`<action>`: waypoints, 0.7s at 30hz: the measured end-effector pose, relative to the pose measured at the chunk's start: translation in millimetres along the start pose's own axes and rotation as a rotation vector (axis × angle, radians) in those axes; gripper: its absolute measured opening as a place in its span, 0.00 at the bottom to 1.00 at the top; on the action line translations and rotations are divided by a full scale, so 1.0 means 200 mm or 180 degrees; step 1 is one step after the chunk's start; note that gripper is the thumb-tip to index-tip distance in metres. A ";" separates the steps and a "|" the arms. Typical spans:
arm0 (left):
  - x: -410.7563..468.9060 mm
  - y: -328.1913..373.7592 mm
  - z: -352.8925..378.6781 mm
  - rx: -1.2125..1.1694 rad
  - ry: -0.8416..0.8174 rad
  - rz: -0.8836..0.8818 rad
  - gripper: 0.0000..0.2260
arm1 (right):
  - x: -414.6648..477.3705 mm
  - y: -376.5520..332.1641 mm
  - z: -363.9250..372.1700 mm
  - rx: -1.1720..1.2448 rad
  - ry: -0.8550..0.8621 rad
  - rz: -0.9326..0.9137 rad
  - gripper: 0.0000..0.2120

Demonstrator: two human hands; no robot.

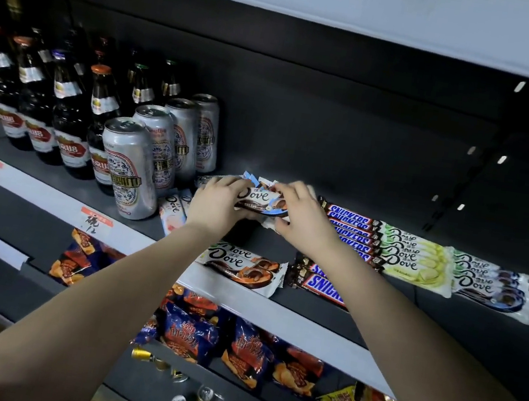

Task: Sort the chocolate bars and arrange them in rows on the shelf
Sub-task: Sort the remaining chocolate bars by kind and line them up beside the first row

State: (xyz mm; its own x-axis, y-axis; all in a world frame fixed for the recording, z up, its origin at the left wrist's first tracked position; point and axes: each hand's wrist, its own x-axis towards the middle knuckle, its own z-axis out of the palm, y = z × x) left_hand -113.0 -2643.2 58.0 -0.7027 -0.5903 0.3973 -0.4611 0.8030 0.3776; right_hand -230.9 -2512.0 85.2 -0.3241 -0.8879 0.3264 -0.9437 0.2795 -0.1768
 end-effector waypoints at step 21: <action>0.00 1.12 0.38 -0.0605 -0.0484 0.1431 0.26 | -0.87 0.65 -0.47 -0.0803 0.0468 0.1439 0.24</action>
State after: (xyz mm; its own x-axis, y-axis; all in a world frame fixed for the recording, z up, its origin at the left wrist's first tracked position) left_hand -257.9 -2455.8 78.3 -0.8863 -0.1600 0.4346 0.0016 0.9374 0.3484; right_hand -302.9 -2286.2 92.0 -0.6905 -0.6032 0.3993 -0.6885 0.7172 -0.1071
